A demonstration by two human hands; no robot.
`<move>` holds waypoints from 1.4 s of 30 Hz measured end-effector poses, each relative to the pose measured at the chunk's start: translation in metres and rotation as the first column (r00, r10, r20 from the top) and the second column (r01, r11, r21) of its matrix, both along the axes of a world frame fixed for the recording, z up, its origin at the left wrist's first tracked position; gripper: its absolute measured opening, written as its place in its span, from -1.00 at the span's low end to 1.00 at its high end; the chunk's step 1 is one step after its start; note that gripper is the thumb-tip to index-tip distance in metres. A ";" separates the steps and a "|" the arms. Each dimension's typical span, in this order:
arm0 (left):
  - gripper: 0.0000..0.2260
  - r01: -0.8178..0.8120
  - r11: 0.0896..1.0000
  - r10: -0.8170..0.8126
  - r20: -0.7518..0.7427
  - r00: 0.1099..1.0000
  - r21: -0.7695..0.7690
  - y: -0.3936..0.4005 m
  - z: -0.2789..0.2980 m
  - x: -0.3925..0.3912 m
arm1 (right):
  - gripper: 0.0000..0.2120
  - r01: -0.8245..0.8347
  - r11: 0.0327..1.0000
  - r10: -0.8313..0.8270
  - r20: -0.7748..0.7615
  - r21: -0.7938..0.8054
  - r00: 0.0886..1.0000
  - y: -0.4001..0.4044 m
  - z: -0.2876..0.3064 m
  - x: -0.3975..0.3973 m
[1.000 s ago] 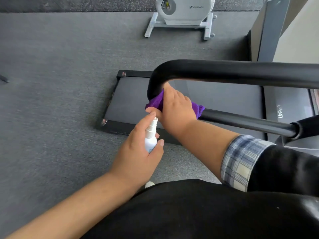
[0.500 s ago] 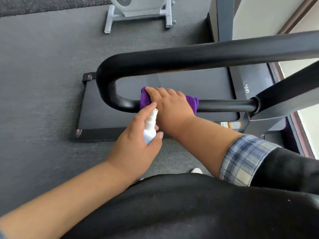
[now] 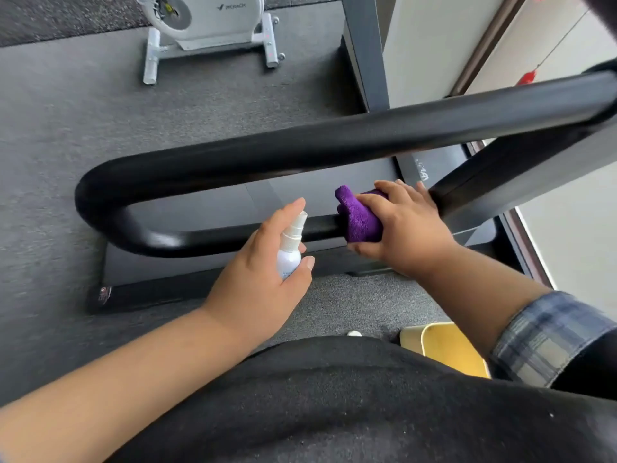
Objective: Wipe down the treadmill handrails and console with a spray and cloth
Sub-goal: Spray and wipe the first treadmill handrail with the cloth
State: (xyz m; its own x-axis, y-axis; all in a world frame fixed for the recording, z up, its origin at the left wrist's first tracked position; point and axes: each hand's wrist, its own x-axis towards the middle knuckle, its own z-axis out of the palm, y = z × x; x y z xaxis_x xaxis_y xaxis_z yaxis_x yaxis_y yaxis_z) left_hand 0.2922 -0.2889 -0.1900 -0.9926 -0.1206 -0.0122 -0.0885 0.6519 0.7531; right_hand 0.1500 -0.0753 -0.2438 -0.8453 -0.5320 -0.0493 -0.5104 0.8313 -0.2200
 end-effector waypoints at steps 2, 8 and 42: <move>-0.41 -0.017 1.000 0.016 -0.008 1.000 -0.011 0.000 0.001 -0.003 | -0.20 0.000 1.000 0.000 -0.002 -0.016 1.000 -0.008 -0.002 0.002; -0.43 -0.093 0.996 0.093 0.009 0.996 -0.007 0.001 0.003 -0.004 | -0.23 -0.172 0.984 0.173 0.033 -0.037 0.984 -0.052 0.003 0.003; -0.36 -0.300 0.948 0.304 0.020 0.952 -0.102 -0.049 0.014 0.095 | -0.29 -0.351 0.934 0.346 -0.074 -0.066 0.935 -0.150 0.000 0.035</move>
State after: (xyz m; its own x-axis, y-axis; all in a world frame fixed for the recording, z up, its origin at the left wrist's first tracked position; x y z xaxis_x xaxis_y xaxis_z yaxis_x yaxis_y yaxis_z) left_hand 0.3869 -0.3377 -0.1764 -0.9086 -0.4172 -0.0198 -0.3178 0.6598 0.6809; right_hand 0.1850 -0.2252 -0.2436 -0.6061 -0.7939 0.0486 -0.7793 0.5805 -0.2363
